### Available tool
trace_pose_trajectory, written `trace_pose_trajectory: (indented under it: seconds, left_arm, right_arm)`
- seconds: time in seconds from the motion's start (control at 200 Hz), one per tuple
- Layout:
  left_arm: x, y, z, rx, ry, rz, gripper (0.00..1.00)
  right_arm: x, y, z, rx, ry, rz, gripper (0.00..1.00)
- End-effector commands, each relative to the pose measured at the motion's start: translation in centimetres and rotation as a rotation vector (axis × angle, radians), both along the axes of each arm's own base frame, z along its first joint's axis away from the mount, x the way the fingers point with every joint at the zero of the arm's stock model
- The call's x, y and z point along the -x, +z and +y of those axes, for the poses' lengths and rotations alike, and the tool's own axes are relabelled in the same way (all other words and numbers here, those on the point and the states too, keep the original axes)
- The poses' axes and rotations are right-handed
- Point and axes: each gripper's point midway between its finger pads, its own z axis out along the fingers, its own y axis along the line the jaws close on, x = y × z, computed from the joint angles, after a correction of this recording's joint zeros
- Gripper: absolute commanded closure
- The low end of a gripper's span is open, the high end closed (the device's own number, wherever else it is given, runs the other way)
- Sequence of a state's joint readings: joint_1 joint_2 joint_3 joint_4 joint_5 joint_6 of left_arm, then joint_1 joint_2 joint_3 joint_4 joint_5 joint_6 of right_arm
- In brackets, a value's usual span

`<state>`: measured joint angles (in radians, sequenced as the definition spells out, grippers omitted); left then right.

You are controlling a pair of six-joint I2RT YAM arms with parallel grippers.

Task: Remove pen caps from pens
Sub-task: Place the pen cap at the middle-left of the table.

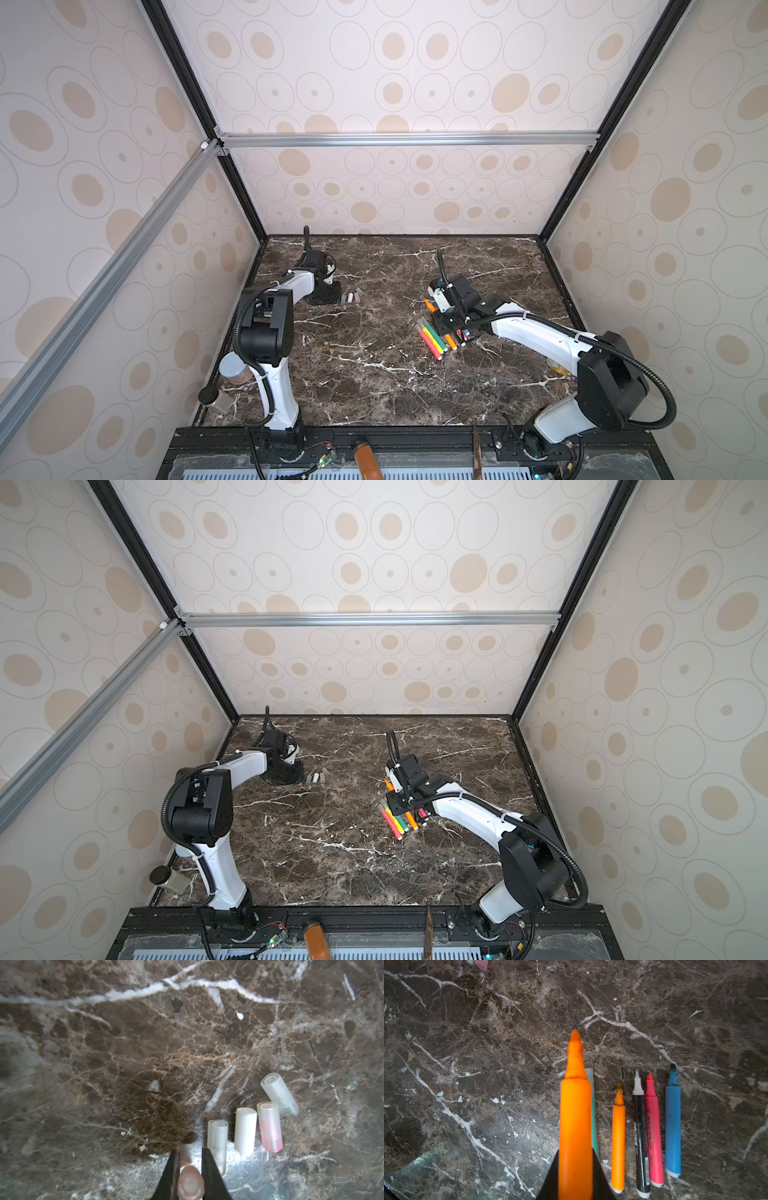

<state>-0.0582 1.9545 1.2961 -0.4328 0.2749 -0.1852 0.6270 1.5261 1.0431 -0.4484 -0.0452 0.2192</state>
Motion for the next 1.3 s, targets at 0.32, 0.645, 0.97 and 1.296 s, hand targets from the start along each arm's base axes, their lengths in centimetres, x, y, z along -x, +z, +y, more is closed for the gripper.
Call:
trace_pose_trajectory:
  seconds: [0.32, 0.645, 0.97, 1.296]
  left_arm:
    - [0.6, -1.4, -0.7, 0.009, -0.043, 0.035, 0.79]
    - [0.4, -1.4, -0.7, 0.005, -0.041, 0.032, 0.76]
    - [-0.7, 1.5, -0.5, 0.011, -0.016, -0.047, 0.69]
    - [-1.3, 6.5, 0.7, -0.037, 0.011, -0.132, 0.70]
  right_arm:
    - [0.3, -0.5, -0.3, 0.007, -0.004, 0.015, 1.00]
    - [0.3, -0.7, -0.3, 0.009, -0.002, 0.017, 1.00]
    - [0.1, -1.4, -0.5, 0.046, 0.005, 0.033, 1.00]
    - [-0.8, -3.1, -0.8, 0.126, 0.015, 0.047, 1.00]
